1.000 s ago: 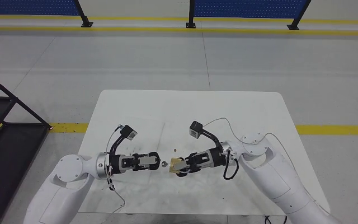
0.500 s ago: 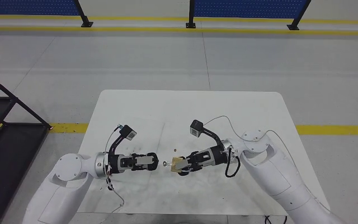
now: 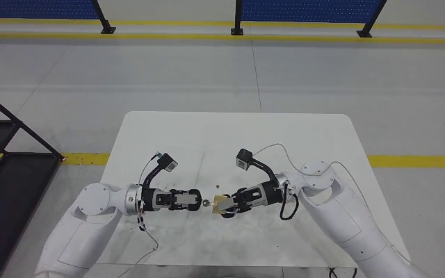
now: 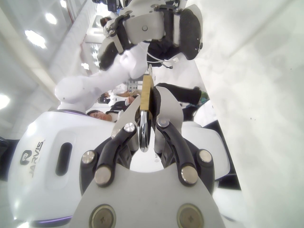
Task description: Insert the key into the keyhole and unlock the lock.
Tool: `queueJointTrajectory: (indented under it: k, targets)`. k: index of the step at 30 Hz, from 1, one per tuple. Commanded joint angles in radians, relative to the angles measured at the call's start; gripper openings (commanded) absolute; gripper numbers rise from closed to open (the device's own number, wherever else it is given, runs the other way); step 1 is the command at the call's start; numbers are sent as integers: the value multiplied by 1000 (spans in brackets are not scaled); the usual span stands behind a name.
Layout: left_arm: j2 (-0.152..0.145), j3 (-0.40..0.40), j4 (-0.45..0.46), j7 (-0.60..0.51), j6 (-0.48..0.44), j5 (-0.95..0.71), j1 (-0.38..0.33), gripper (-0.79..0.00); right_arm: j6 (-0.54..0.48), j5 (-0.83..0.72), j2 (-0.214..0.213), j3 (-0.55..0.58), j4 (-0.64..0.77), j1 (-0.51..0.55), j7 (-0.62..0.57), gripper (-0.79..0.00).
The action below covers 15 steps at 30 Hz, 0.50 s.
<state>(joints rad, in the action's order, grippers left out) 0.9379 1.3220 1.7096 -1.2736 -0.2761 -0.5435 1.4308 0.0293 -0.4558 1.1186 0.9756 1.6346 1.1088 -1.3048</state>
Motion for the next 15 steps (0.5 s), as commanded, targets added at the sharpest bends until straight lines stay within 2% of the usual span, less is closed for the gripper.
queueJointTrajectory:
  k: [1,3,6,10,15]
  targets:
    - [2,-15,-12,1,-4,2,-14,-252,0,0,0,0,0,0,0,-785]
    - [5,-28,-22,-1,-9,5,-25,-422,0,0,0,0,0,0,0,-785]
    - [7,-41,-36,-3,-16,9,-38,-440,0,0,0,0,0,0,0,-785]
    - [8,-50,-49,-11,-30,10,-47,-502,0,0,0,0,0,0,0,-785]
    - [8,-53,-50,-24,-41,-1,-49,-616,0,0,0,0,0,0,0,-785]
